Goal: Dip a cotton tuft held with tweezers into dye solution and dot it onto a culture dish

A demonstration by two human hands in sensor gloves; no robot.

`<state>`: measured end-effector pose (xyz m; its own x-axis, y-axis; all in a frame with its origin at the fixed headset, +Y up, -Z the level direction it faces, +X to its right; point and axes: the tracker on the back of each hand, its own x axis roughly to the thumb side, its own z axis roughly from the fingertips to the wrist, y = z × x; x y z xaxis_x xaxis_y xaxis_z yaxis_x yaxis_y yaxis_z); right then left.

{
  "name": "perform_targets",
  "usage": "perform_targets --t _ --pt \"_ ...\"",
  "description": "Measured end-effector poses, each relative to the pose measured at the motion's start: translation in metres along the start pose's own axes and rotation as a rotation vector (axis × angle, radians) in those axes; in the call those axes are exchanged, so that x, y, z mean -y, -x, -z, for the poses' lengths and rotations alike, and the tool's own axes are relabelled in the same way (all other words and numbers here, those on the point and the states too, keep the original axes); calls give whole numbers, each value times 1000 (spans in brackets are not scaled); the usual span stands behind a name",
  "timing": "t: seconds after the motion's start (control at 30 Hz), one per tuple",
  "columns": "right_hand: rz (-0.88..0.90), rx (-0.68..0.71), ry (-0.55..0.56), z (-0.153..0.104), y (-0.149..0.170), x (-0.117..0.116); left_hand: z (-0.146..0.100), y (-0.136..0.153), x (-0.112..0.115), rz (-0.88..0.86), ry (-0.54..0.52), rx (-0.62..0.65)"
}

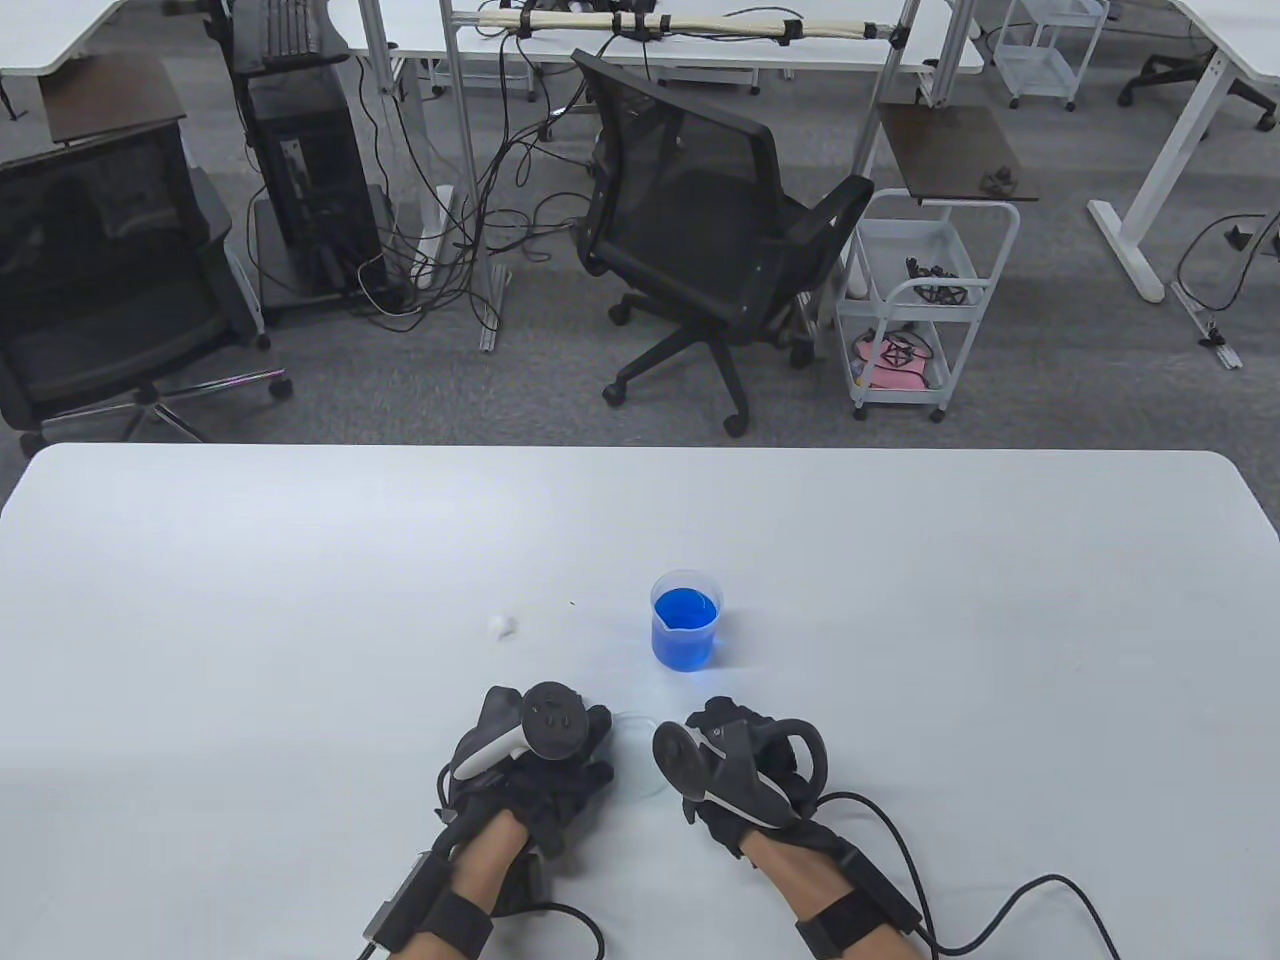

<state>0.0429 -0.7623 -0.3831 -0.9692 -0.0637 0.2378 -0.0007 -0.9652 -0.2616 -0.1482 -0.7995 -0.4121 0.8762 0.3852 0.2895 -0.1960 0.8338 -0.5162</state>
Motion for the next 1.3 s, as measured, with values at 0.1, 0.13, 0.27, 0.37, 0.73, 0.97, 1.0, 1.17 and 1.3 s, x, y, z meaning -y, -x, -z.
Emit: perform_targets --t 0.1,0.13,0.27,0.37,0.73,0.97,1.0,1.17,1.3 --pt "-22 16 -29 0 -4 -7 0 0 0 -1 1 -1" --pt "-28 20 -34 1 -5 -9 0 0 0 -1 1 0" --pt "-47 31 -53 1 -8 -16 0 0 0 1 2 -1" --pt "-39 28 -34 1 -7 -11 0 1 0 -1 2 -1" --pt "-13 39 -4 -10 -5 5 0 1 -1 -3 4 -5" --pt "-47 64 -53 -11 -12 -11 0 1 -1 -3 8 -8" --pt "-40 64 -48 -10 -12 -11 0 1 -1 -1 8 -9" --pt "-19 64 -17 -12 -11 0 0 2 -2 2 7 -9" --pt "6 68 14 -15 -13 11 0 1 -2 3 6 -7"
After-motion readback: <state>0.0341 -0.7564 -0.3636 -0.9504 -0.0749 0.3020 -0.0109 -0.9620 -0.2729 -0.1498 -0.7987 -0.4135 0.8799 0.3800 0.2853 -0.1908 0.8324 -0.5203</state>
